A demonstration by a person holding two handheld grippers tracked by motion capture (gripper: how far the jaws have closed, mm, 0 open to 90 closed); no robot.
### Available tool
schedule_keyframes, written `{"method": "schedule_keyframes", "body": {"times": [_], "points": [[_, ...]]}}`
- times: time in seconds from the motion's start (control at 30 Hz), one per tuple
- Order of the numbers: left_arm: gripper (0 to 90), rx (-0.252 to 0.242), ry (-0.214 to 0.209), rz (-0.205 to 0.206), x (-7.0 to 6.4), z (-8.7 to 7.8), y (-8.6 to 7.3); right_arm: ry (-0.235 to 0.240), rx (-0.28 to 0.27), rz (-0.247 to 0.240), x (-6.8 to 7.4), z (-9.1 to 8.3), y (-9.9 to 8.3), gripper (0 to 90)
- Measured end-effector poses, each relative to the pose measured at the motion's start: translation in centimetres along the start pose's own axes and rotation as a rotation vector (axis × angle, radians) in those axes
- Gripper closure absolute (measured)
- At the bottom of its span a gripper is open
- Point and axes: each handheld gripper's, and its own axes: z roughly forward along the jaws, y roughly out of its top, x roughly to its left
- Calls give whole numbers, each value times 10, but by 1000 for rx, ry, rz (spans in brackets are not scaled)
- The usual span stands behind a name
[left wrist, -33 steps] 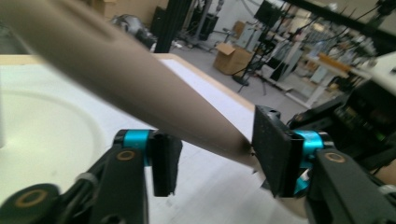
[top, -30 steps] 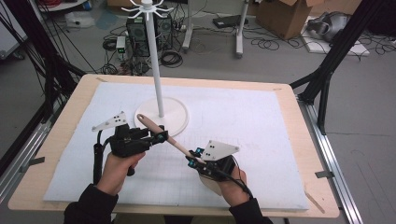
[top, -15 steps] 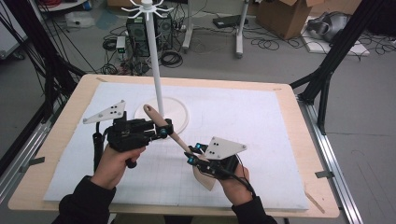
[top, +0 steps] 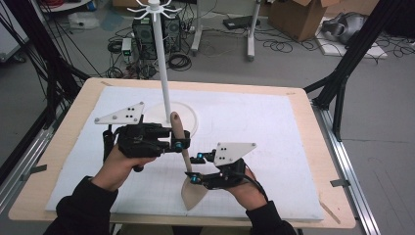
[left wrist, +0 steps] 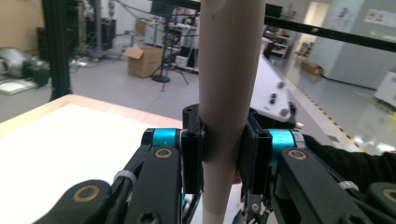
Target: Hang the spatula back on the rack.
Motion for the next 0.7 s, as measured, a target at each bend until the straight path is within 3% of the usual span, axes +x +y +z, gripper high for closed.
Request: {"method": "schedule_keyframes", "body": {"times": [0.13, 0.27, 0.4, 0.47, 0.53, 0.57, 0.6, 0.7], "points": [[734, -24, -58, 25, -5, 1, 5, 71, -58, 23, -4, 0, 1, 595], [734, -27, -80, 38, -7, 0, 9, 117, -83, 30, -6, 2, 1, 613], [734, -38, -74, 52, -7, -2, 10, 151, -105, 2, -4, 4, 3, 771], [733, -48, -36, 63, -7, -3, 9, 114, -102, 7, -2, 4, 4, 781], [729, -55, 43, 71, -7, -4, 6, 47, -82, 21, -1, 4, 5, 785], [672, -57, 105, 73, -6, -4, 5, 13, -73, 29, -1, 4, 4, 786], [606, -58, 136, 63, -5, -5, 3, -22, -62, 45, -1, 5, 4, 787], [555, -68, 229, 63, -3, -5, -3, -109, -50, 68, -1, 8, 1, 787]]}}
